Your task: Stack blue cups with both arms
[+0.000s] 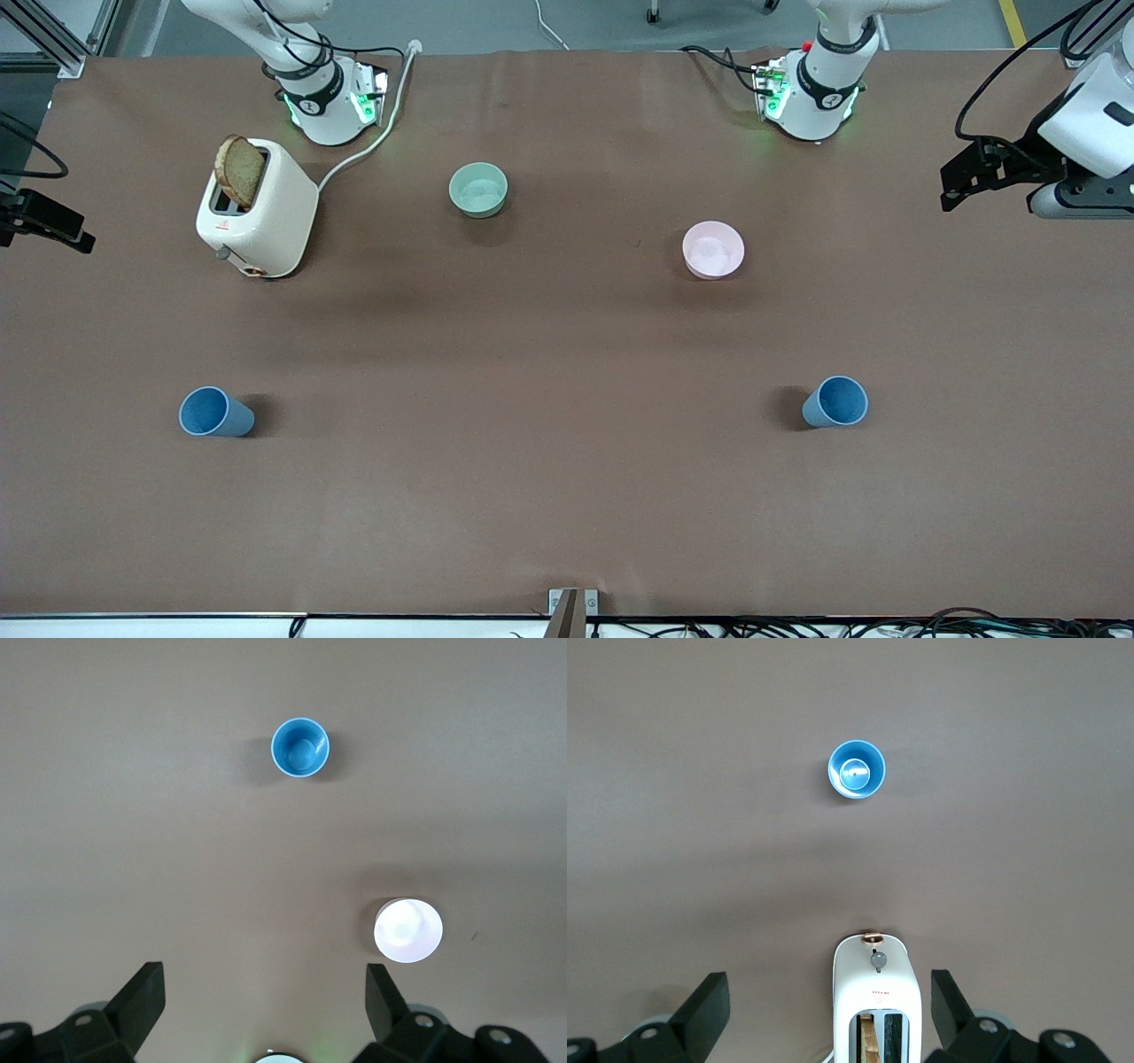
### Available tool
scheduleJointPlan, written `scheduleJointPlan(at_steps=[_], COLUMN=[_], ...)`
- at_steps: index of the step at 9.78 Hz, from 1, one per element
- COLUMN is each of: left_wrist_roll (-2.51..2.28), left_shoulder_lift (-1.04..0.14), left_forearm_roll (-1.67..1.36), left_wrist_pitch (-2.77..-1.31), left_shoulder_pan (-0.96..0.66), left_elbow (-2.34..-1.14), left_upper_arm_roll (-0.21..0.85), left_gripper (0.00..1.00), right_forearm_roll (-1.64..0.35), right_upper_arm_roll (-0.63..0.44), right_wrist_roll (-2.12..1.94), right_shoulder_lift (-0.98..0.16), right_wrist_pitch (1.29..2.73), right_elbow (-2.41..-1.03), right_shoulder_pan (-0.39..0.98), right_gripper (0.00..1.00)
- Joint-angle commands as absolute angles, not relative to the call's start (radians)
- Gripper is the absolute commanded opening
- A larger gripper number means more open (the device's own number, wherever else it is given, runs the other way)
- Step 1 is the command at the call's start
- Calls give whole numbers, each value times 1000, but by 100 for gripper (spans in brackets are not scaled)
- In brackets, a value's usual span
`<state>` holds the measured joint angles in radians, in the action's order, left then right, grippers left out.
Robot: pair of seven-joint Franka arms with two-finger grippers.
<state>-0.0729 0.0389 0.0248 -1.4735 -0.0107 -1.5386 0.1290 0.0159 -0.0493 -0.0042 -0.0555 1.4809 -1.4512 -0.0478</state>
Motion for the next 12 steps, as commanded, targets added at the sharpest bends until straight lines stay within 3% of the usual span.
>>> scheduleJointPlan(at_steps=[1, 4, 6, 10, 12], left_wrist_roll=[-71, -74, -86, -135, -199], left_shoulder_lift=[15, -89, -162, -340, -363], left_forearm_roll=[11, 21, 8, 17, 18], left_wrist_pitch=[-1473, -1482, -1518, -1806, -2044], left_shoulder_pan=[-6, -8, 12, 41, 52], left_elbow=[-1523, -1409, -1396, -1503, -1671], left_upper_arm_roll=[127, 118, 107, 106, 106], left_gripper=[100, 100, 100, 100, 100], right_forearm_roll=[0, 0, 5, 14, 17], right_upper_arm_roll=[-44, -44, -46, -46, -46], right_wrist_roll=[-15, -15, -15, -15, -15], right_shoulder_lift=[-37, -37, -40, -52, -83], right_wrist_pitch=[1486, 1486, 1486, 1488, 1499], right_elbow=[-1471, -1471, -1471, -1471, -1471], right_shoulder_pan=[-58, -58, -58, -61, -63], right_gripper=[100, 100, 100, 100, 100])
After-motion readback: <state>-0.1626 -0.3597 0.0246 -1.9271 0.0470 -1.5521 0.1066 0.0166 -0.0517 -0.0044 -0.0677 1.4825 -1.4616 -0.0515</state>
